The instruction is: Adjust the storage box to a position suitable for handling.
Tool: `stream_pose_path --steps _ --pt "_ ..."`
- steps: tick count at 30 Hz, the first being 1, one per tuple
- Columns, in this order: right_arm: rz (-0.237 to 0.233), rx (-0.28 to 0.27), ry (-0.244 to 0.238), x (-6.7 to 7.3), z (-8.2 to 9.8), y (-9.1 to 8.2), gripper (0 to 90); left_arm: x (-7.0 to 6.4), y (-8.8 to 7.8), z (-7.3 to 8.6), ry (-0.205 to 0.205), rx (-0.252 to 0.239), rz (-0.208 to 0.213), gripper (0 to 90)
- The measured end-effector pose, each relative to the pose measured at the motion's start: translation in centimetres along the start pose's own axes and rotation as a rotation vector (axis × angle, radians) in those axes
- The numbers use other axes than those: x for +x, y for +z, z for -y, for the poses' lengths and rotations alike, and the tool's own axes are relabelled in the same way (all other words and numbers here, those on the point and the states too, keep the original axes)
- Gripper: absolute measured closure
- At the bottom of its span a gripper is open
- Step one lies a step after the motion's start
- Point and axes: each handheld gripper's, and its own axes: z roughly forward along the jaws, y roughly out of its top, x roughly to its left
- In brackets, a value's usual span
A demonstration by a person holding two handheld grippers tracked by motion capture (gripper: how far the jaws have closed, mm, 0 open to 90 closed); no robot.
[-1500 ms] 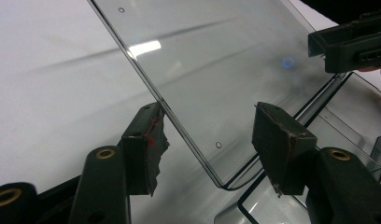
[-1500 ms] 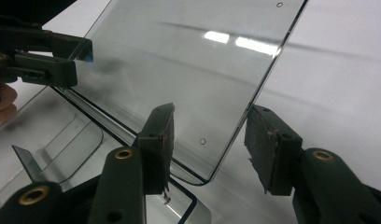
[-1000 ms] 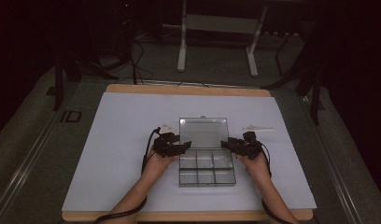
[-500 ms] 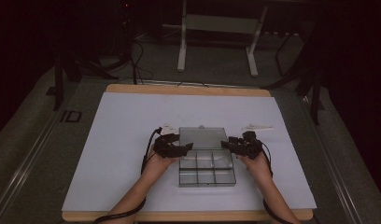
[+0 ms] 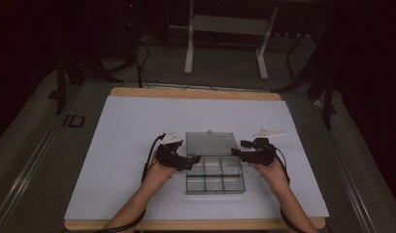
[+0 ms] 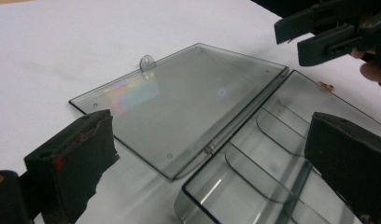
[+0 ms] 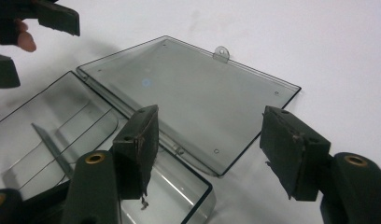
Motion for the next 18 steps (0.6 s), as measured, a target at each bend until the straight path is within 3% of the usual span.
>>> stream_pose_path --steps 8,10,18 --pt "-0.004 -0.002 -0.047 -0.2 0.7 -1.0 37.5 -0.1 -1.0 0.8 0.014 0.002 0.016 2.7" --pt "0.009 -0.001 -0.079 -0.2 0.9 -1.4 38.3 -0.4 -1.3 1.1 0.027 0.005 0.011 2.7" --pt "0.006 -0.018 -0.097 -0.7 1.9 -3.0 41.8 -0.8 -2.3 1.9 0.037 -0.005 0.017 2.7"
